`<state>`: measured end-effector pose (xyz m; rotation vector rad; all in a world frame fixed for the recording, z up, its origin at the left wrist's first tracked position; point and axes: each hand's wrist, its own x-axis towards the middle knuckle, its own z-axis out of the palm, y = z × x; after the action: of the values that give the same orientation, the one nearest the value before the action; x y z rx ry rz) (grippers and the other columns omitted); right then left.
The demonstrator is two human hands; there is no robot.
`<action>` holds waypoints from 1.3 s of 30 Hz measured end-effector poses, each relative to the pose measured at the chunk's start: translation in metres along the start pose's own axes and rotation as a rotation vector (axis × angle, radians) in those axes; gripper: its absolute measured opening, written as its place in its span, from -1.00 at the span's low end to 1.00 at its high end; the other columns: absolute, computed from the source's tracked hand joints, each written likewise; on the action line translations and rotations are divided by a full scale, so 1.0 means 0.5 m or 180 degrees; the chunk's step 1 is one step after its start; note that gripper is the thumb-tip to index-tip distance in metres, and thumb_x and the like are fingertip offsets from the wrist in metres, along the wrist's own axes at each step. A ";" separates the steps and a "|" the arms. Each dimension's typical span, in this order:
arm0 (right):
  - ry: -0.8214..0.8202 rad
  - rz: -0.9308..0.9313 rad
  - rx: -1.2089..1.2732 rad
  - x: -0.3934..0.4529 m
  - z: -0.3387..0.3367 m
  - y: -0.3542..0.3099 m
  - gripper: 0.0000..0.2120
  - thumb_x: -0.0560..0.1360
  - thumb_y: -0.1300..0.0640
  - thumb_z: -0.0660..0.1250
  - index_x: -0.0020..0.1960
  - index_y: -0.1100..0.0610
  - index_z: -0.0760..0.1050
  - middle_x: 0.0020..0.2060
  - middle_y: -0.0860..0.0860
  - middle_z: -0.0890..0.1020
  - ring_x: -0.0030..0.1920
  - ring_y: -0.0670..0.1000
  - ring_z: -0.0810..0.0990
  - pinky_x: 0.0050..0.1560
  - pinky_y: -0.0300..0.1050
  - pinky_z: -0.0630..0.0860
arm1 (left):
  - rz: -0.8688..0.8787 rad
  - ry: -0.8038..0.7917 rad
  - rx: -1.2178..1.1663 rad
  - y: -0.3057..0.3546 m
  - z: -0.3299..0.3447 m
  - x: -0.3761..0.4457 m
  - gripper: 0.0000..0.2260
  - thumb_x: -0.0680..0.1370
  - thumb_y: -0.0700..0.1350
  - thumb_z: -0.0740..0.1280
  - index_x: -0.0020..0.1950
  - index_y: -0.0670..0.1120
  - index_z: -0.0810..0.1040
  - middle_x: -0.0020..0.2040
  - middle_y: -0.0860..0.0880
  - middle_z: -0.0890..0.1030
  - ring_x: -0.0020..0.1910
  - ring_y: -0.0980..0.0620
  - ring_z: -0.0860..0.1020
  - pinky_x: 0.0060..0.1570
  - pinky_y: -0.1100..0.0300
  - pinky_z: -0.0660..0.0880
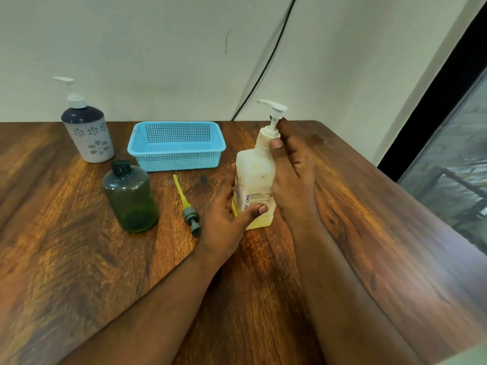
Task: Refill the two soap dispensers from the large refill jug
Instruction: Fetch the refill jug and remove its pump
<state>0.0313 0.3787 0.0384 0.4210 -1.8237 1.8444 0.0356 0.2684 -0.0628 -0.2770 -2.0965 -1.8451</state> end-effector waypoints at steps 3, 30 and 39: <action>-0.0176 0.0005 -0.0038 0.006 -0.007 -0.011 -0.77 0.61 0.24 0.20 0.10 -0.05 0.52 -0.21 -0.17 0.64 -0.26 -0.17 0.59 -0.28 -0.11 0.53 | -0.0069 0.0010 -0.0001 0.003 0.001 -0.003 -0.17 0.34 0.18 0.52 0.54 0.22 0.22 0.42 0.14 0.48 0.42 0.11 0.41 0.33 -0.13 0.46; -0.0002 -0.0100 -0.0371 0.152 -0.028 -0.228 -0.77 0.45 0.25 0.43 0.10 0.17 0.54 -0.01 0.14 0.65 -0.04 0.13 0.69 -0.12 0.11 0.67 | -0.0211 -0.0077 0.0370 0.026 0.001 -0.012 -0.24 0.45 0.01 0.51 0.57 0.12 0.21 0.42 0.06 0.48 0.42 0.04 0.42 0.20 0.16 0.54; 0.0305 -0.0265 -0.0271 0.155 -0.041 -0.248 -0.88 0.45 0.23 0.40 -0.04 0.07 0.56 -0.05 0.14 0.67 -0.06 0.14 0.69 -0.16 0.09 0.67 | -0.0219 -0.0058 0.0323 0.037 -0.001 -0.017 -0.24 0.45 -0.02 0.51 0.52 0.21 0.16 0.33 0.16 0.47 0.33 0.16 0.41 0.00 0.46 0.43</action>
<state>0.0391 0.4057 0.1834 0.3654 -1.7858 1.6956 0.0503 0.2713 -0.0488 -0.1998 -2.2300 -1.7731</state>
